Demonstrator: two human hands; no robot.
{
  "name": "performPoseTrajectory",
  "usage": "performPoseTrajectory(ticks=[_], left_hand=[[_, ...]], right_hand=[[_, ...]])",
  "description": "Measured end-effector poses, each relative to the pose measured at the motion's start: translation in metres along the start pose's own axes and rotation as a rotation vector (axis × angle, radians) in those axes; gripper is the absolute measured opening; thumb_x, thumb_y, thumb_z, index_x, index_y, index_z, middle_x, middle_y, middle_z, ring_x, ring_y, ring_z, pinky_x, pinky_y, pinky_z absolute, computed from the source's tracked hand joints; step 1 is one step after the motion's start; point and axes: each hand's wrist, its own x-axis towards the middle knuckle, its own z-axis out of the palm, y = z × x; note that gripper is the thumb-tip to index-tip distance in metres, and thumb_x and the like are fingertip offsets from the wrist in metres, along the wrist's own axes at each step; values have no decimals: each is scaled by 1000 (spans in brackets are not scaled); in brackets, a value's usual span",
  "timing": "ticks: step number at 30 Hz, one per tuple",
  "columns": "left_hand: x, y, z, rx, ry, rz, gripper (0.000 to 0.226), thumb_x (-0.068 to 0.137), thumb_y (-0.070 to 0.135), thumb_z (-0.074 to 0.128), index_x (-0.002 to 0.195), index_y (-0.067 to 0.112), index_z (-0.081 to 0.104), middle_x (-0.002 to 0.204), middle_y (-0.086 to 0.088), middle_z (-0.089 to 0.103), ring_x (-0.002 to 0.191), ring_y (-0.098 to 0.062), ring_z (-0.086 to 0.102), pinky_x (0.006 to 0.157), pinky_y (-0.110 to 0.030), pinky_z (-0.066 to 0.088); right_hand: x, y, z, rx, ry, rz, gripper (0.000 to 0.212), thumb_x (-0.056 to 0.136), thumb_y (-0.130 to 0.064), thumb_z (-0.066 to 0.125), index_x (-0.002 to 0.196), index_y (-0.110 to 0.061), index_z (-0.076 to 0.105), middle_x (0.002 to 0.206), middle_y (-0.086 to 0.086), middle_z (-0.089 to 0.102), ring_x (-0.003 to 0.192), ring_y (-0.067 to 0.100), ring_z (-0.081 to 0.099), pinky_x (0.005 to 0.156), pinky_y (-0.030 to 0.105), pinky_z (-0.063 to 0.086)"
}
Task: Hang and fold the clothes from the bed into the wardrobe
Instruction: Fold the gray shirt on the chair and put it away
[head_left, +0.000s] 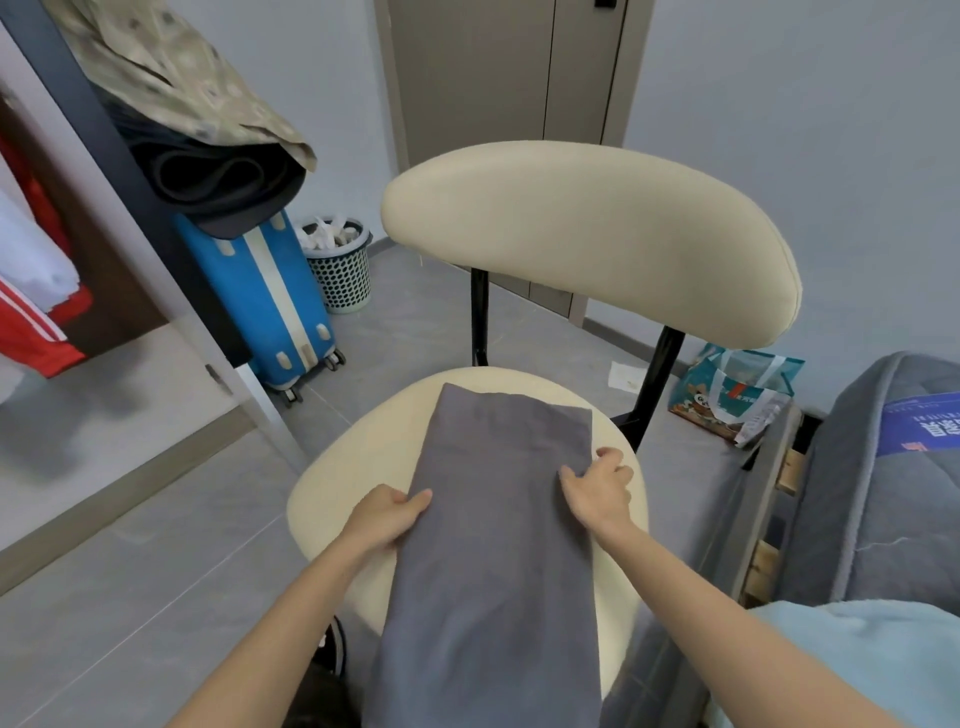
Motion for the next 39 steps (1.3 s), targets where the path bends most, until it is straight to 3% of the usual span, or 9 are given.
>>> performPoseTrajectory(ticks=[4,10,16,18,21,26,31,36,39], left_hand=[[21,25,13,-248,52,-35,27,90,35,64,91,8,71,91,-6,71,85,-23,67,72,-27,49],[34,30,21,-344,-43,-58,26,83,31,72,100,11,68,100,-4,70,93,-22,67,82,-29,53],[16,15,12,-444,-13,4,27,84,32,73,102,14,62,110,-4,68,84,-12,65,64,-21,51],[4,15,4,-474,14,23,43,83,34,74,115,15,51,118,0,63,85,-6,62,59,-16,47],[-14,12,-15,-479,-96,152,94,76,21,81,147,32,21,130,10,51,107,-10,59,87,-25,51],[-48,14,-50,0,-144,415,82,64,8,86,131,37,49,127,20,47,115,0,48,83,2,35],[-82,17,-64,223,44,538,48,65,23,87,108,32,68,108,25,58,99,7,53,82,-4,37],[-113,46,-90,367,318,608,21,70,37,83,81,37,66,78,24,60,77,4,55,58,-9,34],[-125,83,-116,365,528,654,22,71,42,81,79,30,63,77,15,61,76,-6,55,60,-22,36]], right_hand=[[5,18,-1,-4,-140,103,53,85,-37,66,119,-1,49,123,13,59,111,33,57,92,37,48],[8,26,-1,66,-413,76,42,72,-30,83,106,-13,66,106,1,70,99,21,66,92,34,53],[-3,26,-18,370,-540,113,38,81,-22,77,115,-9,65,103,-1,74,94,15,70,71,21,54],[-7,26,-25,415,-568,76,40,82,-22,76,118,-9,63,105,-1,74,96,14,70,71,19,54],[-18,23,-31,456,-436,20,61,78,-16,80,127,-6,45,109,3,69,96,16,68,72,24,54],[-44,17,-54,474,-435,-232,95,63,5,84,130,-42,36,105,-15,59,86,0,68,68,19,55],[-77,-3,-87,121,-437,-530,53,63,-4,86,109,-27,70,116,-11,66,109,4,60,92,17,48],[-91,-52,-120,-281,-297,-820,26,79,-14,76,104,-19,72,97,-15,67,92,4,59,74,2,38],[-88,-97,-139,-405,-106,-925,16,88,-20,67,103,-16,69,95,0,61,94,19,55,72,19,38]])
